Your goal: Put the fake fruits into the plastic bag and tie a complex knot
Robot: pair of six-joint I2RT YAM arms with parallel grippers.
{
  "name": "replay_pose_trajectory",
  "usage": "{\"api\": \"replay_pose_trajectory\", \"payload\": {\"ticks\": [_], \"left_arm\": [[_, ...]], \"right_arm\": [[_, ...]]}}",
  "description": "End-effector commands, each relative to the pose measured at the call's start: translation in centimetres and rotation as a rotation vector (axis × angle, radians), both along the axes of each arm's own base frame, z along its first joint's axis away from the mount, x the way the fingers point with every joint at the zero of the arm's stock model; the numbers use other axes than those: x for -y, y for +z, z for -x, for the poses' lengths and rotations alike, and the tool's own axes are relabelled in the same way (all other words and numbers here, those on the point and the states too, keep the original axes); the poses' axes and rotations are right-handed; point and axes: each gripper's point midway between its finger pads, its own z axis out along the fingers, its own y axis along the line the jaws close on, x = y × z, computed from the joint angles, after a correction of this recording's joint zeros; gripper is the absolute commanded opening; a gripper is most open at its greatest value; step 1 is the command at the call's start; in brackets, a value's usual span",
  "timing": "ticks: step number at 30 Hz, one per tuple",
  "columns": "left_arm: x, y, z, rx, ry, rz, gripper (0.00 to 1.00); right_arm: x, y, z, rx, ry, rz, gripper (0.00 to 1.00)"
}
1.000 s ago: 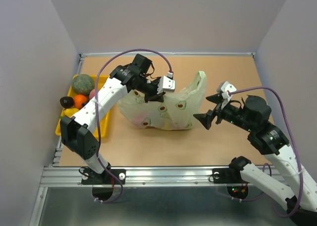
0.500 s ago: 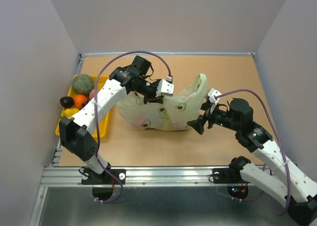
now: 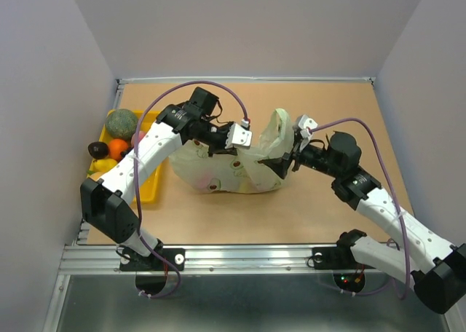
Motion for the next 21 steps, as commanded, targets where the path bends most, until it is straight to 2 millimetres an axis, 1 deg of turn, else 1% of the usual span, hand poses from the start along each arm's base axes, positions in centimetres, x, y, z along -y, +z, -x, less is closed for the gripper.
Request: {"api": "replay_pose_trajectory", "payload": {"ticks": [1, 3, 4, 5, 6, 7, 8, 9, 10, 11, 12, 13, 14, 15, 16, 17, 18, 19, 20, 21], "left_arm": [[0.6, 1.7, 0.3, 0.052, -0.036, 0.069, 0.00], [0.7, 1.9, 0.1, 0.041, -0.012, 0.079, 0.00], [1.1, 2.4, -0.2, 0.053, -0.005, 0.098, 0.00], [1.2, 2.5, -0.4, 0.051, 0.006, 0.106, 0.00], [1.2, 2.8, -0.6, 0.053, 0.026, 0.115, 0.00], [1.6, 3.5, -1.4, 0.057, 0.066, 0.146, 0.00], [1.6, 4.1, -2.0, 0.075, 0.107, 0.161, 0.00], [1.7, 4.2, -2.5, 0.081, 0.140, 0.175, 0.00], [2.3, 5.7, -3.7, 0.105, 0.196, 0.236, 0.00], [2.2, 6.4, -4.5, 0.131, 0.234, 0.252, 0.00], [2.3, 7.1, -5.1, 0.149, 0.261, 0.272, 0.00], [2.7, 8.3, -6.0, 0.182, 0.289, 0.312, 0.00], [2.7, 8.8, -6.5, 0.177, 0.331, 0.332, 0.00], [2.6, 9.3, -6.8, 0.186, 0.353, 0.346, 0.00], [2.6, 9.2, -7.0, 0.190, 0.369, 0.351, 0.00], [2.9, 9.4, -7.1, 0.206, 0.373, 0.366, 0.00], [2.6, 8.2, -7.2, 0.207, 0.400, 0.341, 0.00], [3.0, 7.8, -7.1, 0.222, 0.406, 0.338, 0.00], [2.9, 7.2, -7.1, 0.228, 0.415, 0.325, 0.00], [2.8, 5.5, -6.7, 0.213, 0.405, 0.297, 0.00]], "right_arm": [[-0.8, 2.8, -1.2, 0.101, 0.016, -0.083, 0.88], [-1.3, 3.1, -1.3, 0.098, 0.032, -0.115, 0.72], [-1.5, 2.8, -1.6, 0.086, 0.034, -0.117, 0.57], [-1.6, 3.2, -1.8, 0.087, 0.026, -0.132, 0.38], [-1.6, 3.4, -2.0, 0.059, 0.009, -0.155, 0.14], [-1.2, 3.7, -2.4, 0.053, -0.017, -0.169, 0.06], [-0.6, 4.6, -3.2, 0.049, -0.077, -0.201, 0.01], [-0.2, 5.3, -3.7, 0.046, -0.124, -0.222, 0.00], [0.6, 5.9, -4.6, 0.044, -0.189, -0.243, 0.01], [2.3, 6.6, -6.4, 0.027, -0.334, -0.282, 0.01], [3.4, 8.6, -7.3, 0.041, -0.412, -0.316, 0.01], [4.6, 9.5, -8.1, 0.033, -0.492, -0.337, 0.00], [6.5, 9.6, -8.9, 0.002, -0.620, -0.362, 0.00], [7.5, 10.2, -9.2, 0.000, -0.673, -0.389, 0.00], [8.3, 10.8, -9.2, 0.003, -0.713, -0.411, 0.00], [8.9, 10.7, -9.4, -0.003, -0.755, -0.419, 0.00], [10.0, 10.5, -9.8, -0.016, -0.823, -0.438, 0.00], [10.3, 10.0, -10.1, -0.026, -0.848, -0.435, 0.00], [10.5, 9.2, -10.3, -0.034, -0.867, -0.423, 0.00], [10.3, 8.5, -10.4, -0.052, -0.869, -0.420, 0.00]]}}
